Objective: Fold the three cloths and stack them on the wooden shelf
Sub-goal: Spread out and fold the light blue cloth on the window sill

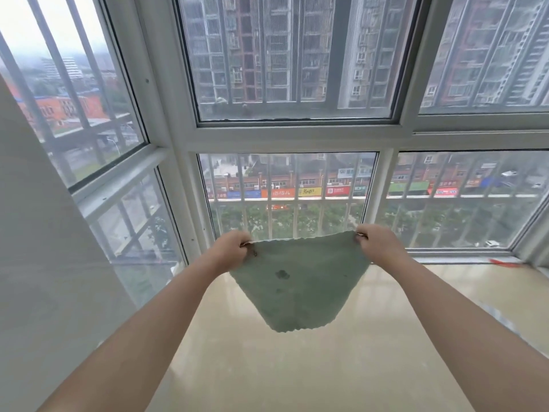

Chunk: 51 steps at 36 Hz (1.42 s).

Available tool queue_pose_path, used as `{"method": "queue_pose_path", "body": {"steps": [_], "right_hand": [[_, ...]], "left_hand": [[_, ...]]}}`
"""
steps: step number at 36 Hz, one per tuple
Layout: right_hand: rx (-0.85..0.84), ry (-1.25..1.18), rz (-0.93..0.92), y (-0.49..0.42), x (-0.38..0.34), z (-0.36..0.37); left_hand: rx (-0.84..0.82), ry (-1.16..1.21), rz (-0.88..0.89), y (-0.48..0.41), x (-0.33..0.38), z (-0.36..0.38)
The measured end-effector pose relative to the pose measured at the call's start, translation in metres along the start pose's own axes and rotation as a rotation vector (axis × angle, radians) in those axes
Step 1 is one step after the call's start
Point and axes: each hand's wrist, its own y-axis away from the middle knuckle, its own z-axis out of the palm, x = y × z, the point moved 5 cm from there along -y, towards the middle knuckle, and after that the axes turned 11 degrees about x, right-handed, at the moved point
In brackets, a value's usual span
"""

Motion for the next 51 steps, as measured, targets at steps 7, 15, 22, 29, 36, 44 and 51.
{"method": "queue_pose_path", "body": {"steps": [7,15,22,29,36,44,51], "right_hand": [[-0.021,0.018,0.036,0.005,0.011,0.015],[-0.079,0.003,0.066,-0.001,0.019,0.058],[-0.022,-0.059,0.064,-0.016,0.019,0.077],[-0.016,0.009,0.038,0.017,0.033,0.107],[-0.204,0.188,-0.008,0.089,0.083,0.187],[-0.533,0.306,-0.059,0.2,0.131,0.282],[-0.844,0.431,-0.108,0.266,0.147,0.321]], "left_hand": [[-0.007,-0.081,-0.042,-0.006,-0.012,0.011],[-0.052,-0.078,-0.078,-0.024,-0.03,0.041],[0.13,0.074,-0.157,-0.034,-0.053,0.055],[0.204,0.201,-0.229,0.017,-0.073,0.11],[0.016,0.109,-0.266,0.091,-0.115,0.199],[-0.368,-0.113,-0.337,0.189,-0.17,0.297],[-0.601,-0.312,-0.329,0.246,-0.19,0.331]]}}
